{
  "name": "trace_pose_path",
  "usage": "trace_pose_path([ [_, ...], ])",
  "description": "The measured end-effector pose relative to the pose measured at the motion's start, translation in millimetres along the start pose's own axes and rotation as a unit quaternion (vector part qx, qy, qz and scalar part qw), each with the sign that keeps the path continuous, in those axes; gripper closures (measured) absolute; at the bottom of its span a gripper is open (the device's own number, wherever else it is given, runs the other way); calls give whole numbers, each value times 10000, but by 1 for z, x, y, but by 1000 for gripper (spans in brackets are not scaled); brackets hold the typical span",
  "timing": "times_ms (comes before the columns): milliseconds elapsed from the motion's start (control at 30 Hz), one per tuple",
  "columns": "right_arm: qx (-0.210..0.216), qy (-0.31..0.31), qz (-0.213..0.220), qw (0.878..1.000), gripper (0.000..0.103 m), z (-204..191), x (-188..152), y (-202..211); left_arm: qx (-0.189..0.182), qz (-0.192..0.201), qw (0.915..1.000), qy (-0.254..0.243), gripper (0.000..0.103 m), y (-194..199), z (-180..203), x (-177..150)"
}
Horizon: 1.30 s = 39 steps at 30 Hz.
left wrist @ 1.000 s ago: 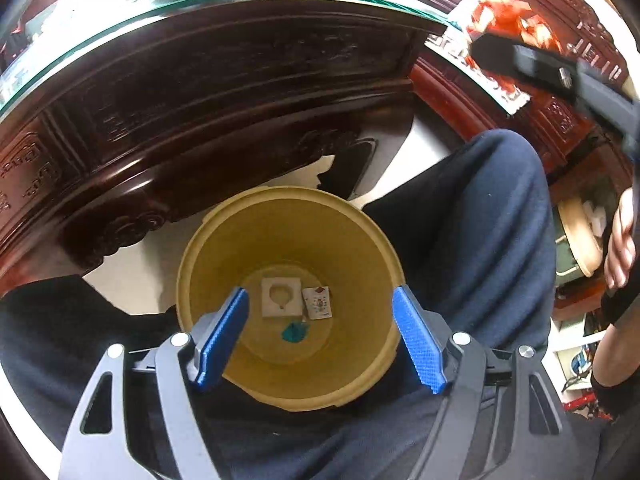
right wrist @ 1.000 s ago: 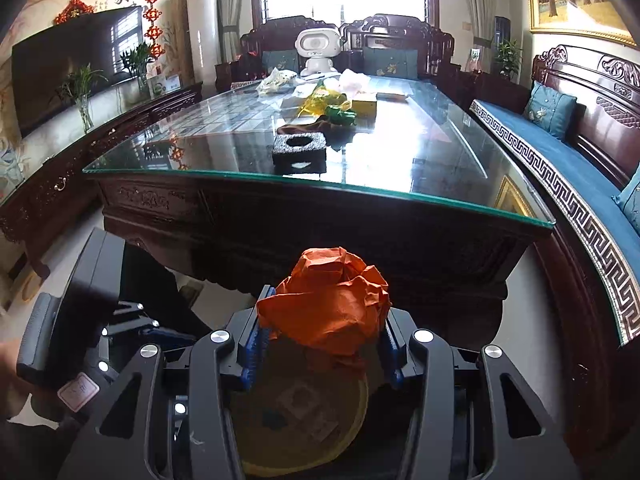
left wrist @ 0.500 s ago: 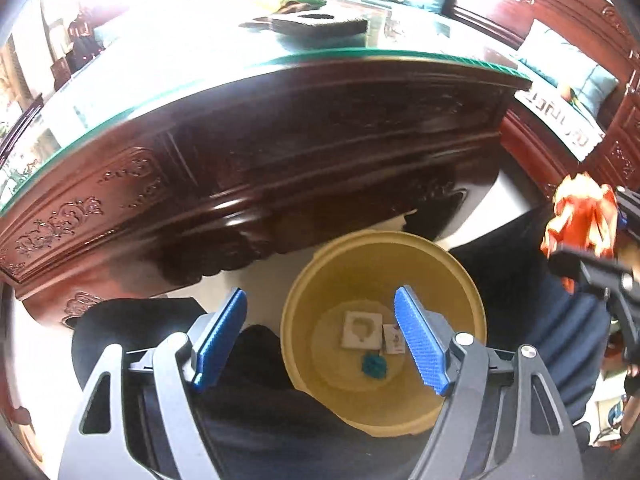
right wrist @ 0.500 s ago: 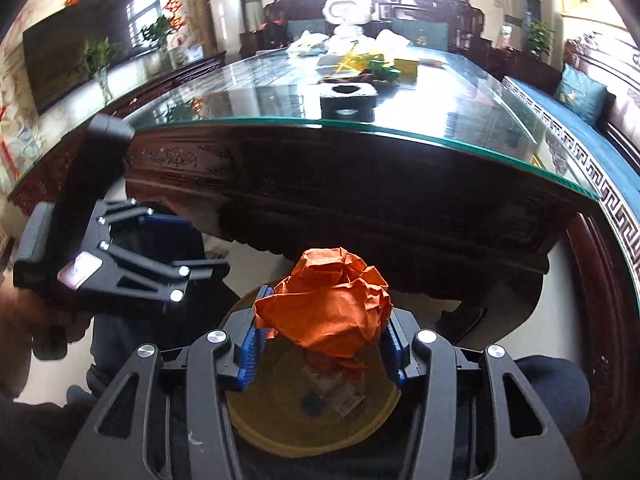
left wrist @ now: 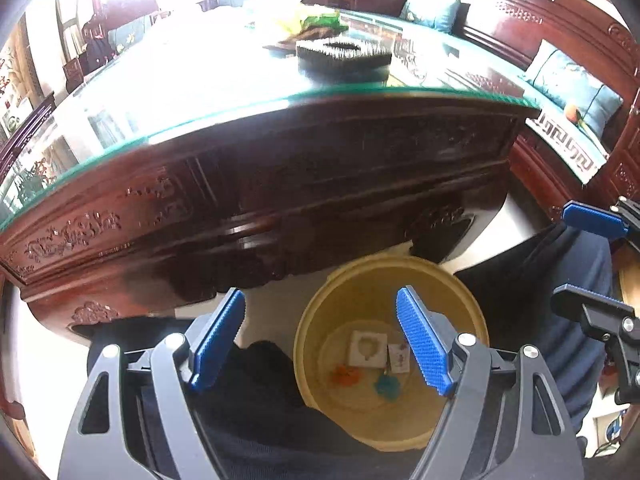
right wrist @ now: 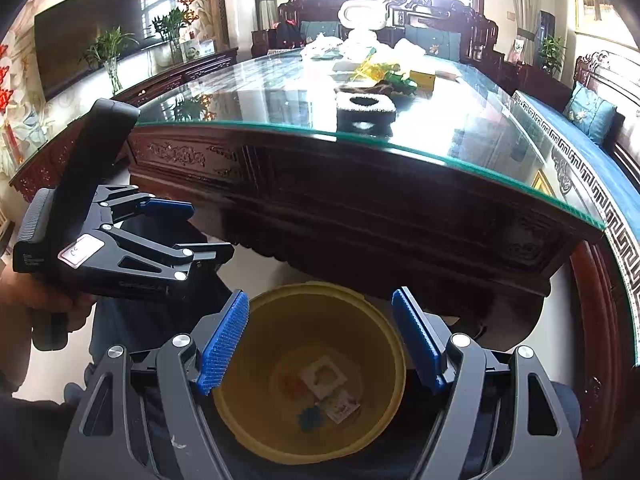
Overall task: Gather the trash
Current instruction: 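Move the left tool to the black foam sponge and grasp it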
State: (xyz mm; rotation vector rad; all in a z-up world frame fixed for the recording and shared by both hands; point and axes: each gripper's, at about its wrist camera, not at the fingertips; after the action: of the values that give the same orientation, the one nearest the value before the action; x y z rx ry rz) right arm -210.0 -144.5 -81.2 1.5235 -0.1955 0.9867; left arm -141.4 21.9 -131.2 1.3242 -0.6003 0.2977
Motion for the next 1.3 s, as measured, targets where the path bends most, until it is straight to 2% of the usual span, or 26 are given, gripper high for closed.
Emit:
trace_pose_path([
  [200, -193, -72, 222, 9995, 31, 11, 14, 6, -79, 383, 9992, 3, 25, 12, 8, 24],
  [267, -192, -78, 364, 9991, 28, 15, 20, 10, -86, 508, 9987, -11, 24, 16, 10, 33],
  [467, -456, -51, 743, 9962, 22, 33, 47, 19, -103, 950, 9954, 36, 17, 29, 16, 67],
  [600, -631, -19, 1174, 9911, 15, 48, 70, 28, 34, 1367, 9905, 148, 4, 40, 18, 94],
  [700, -858, -45, 1637, 9828, 8, 59, 84, 37, 73, 1617, 9863, 308, 4, 45, 19, 114],
  [767, -950, -142, 1943, 9762, 8, 69, 93, 41, 121, 1705, 9843, 438, 4, 44, 17, 126],
  [900, -939, -373, 2315, 9676, 8, 91, 104, 40, 66, 1673, 9834, 702, 4, 33, 15, 143],
  [1067, -765, -643, 2434, 9648, 8, 111, 109, 27, 28, 1477, 9859, 784, 4, 6, 18, 158],
  [1133, -701, -720, 2399, 9656, 8, 116, 110, 21, 249, 1470, 9857, 790, 4, -9, 20, 163],
  [1200, -595, -811, 2382, 9660, 8, 120, 109, 17, 624, 1338, 9852, 867, 4, -28, 20, 171],
  [1300, -522, -889, 2314, 9674, 8, 125, 104, 12, 874, 1167, 9859, 825, 4, -46, 21, 180],
])
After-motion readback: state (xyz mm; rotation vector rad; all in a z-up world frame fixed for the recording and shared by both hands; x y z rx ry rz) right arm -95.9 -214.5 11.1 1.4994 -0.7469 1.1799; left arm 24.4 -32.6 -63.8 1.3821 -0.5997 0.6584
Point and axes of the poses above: each gripper's, at about its wrist camera, not at the fingertips, and y roughly against the way its jaws point, z to its right, x to its top, and after that the axes turned 11 degrees about y, right-handed
